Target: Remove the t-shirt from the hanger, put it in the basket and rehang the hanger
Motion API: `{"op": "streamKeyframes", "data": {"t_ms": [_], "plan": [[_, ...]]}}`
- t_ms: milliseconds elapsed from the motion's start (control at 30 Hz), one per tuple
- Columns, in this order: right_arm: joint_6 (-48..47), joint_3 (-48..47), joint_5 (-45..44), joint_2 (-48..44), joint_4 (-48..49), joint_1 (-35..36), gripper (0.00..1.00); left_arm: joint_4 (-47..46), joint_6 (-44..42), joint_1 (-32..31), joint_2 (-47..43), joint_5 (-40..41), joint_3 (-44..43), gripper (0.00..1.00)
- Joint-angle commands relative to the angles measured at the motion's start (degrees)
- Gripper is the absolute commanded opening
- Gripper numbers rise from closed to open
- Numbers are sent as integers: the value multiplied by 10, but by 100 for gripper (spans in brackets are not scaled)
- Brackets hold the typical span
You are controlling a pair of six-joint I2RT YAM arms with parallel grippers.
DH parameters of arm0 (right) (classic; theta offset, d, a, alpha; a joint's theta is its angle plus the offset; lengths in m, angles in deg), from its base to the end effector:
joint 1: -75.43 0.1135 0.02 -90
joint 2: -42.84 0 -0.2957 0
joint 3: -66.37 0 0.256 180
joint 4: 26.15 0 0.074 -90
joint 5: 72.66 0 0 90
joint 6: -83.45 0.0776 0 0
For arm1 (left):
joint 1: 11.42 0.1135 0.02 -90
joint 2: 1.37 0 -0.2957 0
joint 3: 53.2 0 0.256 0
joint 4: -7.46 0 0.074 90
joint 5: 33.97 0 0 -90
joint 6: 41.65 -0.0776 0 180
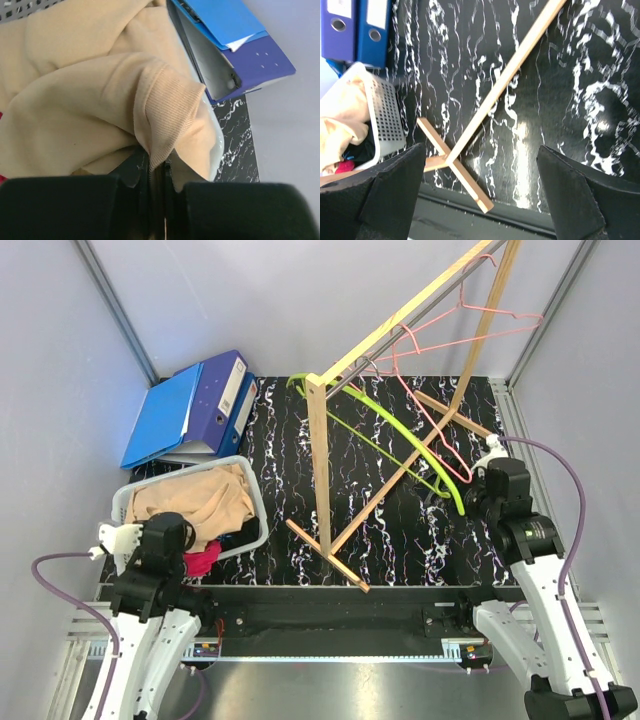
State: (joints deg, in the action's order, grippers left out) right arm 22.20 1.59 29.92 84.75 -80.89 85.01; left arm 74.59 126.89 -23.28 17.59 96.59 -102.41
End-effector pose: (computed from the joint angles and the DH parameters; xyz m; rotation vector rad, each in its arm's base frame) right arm 0.1579 0.0438 0.3314 0.2306 2.1648 0.6227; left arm 0.0768 0.0354 0.2587 -1.4187 1.4792 -0.1901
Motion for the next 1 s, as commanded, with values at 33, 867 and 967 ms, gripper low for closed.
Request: {"op": "streamKeyframes", "data": {"t_ms": [33, 867, 967], "plan": [[24, 25, 35, 3, 18, -3, 100, 7, 17, 1, 19, 27, -16, 28], [39, 58, 32, -30, 8, -3, 100, -218, -374, 1, 112, -389, -238, 99], [41, 60, 35, -33, 7, -2, 100, -286, -386, 1, 130, -496, -208, 99]]}}
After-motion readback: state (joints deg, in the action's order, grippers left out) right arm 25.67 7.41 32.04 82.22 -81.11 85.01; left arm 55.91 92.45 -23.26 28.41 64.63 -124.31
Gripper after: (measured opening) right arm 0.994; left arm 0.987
